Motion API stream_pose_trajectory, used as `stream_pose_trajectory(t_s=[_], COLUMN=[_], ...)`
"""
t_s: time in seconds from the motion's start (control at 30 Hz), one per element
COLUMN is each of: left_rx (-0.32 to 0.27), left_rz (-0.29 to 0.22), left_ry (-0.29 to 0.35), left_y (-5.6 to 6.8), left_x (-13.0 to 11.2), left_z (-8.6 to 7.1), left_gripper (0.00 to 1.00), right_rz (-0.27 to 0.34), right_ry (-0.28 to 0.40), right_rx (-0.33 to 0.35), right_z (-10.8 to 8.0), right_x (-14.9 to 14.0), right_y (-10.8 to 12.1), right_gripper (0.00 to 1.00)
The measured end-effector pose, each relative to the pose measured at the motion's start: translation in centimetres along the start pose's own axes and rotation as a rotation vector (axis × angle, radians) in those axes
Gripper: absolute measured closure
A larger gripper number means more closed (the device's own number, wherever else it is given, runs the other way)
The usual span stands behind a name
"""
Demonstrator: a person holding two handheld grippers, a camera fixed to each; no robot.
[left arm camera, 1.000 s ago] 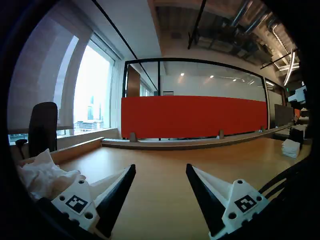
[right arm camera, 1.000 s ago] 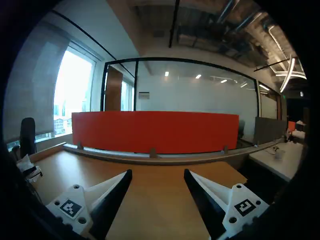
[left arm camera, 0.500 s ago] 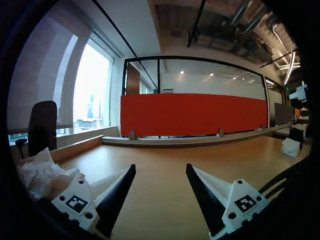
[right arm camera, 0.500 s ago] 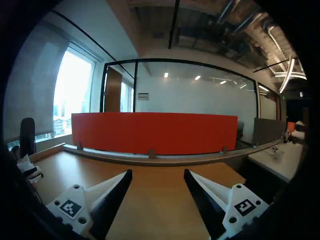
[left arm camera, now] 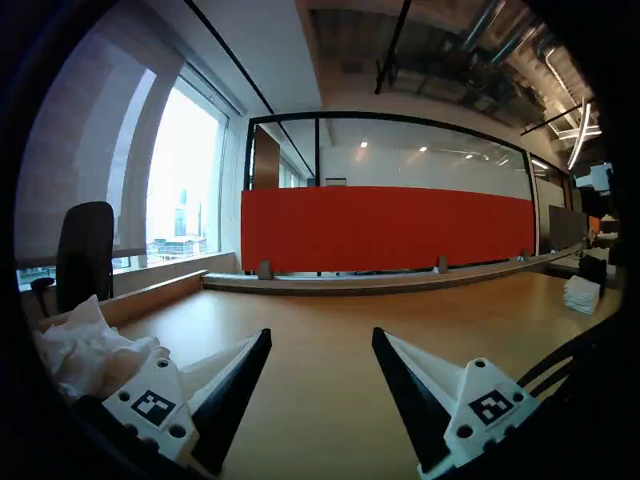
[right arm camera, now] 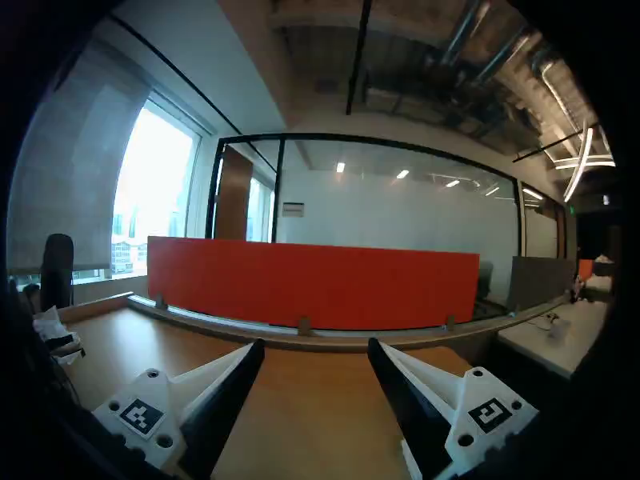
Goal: Fold towel
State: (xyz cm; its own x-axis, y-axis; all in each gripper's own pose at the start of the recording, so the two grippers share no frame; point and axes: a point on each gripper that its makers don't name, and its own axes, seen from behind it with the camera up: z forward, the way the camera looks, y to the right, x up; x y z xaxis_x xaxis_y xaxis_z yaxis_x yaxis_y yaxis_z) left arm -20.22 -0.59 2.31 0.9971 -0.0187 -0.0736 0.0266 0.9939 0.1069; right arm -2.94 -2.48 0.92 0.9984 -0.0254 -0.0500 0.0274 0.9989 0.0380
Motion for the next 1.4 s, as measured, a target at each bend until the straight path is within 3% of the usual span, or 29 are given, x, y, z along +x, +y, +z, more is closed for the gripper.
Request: stream_pose_trajectory(t_s=[0.2, 0.9, 1.13, 1.4], left_rx=[0.0, 0.001, 0.001, 0.001], left_rz=[0.0, 0.0, 0.0, 0.0], left_ry=[0.0, 0.0, 0.001, 0.001], left_y=[-0.1, 0.0, 0.0, 0.0], left_x=[-0.1, -0.2, -0.2, -0.2], left_z=[0.0, -0.1, -0.1, -0.1], left_gripper=[0.07, 0.07, 0.07, 0.07], right_rz=[0.022, 0.119, 0.109, 0.096], right_ry=[0.02, 0.063, 0.046, 0.024], right_rx=[-0.002, -0.025, -0.03, -0.079], right_z=[0.0, -0.9, -1.1, -0.9], right_x=[-0.8, -8.4, -10.7, -13.6], right_y=[0.7, 2.7, 2.8, 4.0], right_gripper=[0.0, 0.0, 0.0, 0.0])
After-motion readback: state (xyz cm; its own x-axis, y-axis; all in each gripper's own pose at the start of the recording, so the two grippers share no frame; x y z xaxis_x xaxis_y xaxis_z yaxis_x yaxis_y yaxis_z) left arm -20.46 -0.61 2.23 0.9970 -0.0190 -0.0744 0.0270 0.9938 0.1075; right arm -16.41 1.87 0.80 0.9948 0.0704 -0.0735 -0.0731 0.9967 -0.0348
